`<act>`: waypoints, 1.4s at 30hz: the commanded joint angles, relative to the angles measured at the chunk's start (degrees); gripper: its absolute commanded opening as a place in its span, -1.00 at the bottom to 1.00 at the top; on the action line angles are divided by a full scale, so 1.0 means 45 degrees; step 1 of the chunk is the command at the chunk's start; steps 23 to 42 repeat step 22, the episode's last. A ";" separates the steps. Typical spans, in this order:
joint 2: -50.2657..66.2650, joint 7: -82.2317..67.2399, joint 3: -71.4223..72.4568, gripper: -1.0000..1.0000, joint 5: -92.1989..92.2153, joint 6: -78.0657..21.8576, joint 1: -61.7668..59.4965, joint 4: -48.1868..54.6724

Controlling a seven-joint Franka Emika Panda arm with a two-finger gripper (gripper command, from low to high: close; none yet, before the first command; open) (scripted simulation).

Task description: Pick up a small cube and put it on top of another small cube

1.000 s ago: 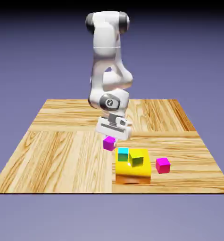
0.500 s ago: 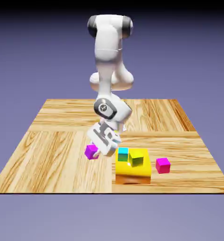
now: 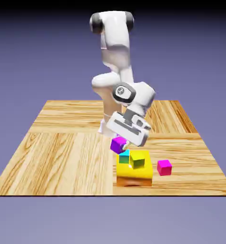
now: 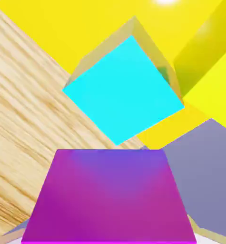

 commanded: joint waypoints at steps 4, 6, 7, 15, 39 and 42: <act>-0.0795 -0.1731 -0.0726 -1.00 0.2055 0.0038 0.1830 0.0100; -0.0889 -0.2071 -0.0797 -1.00 0.2332 0.0014 0.2054 0.0175; -0.0429 -0.1884 -0.0888 -1.00 0.2144 0.0459 0.1976 0.0220; 0.1920 -0.0931 -0.1355 1.00 0.1187 0.2727 0.1581 0.0447; -0.0889 -0.2071 -0.0797 1.00 0.2332 0.0014 0.2054 0.0175; -0.0889 -0.2071 -0.0797 1.00 0.2332 0.0014 0.2054 0.0175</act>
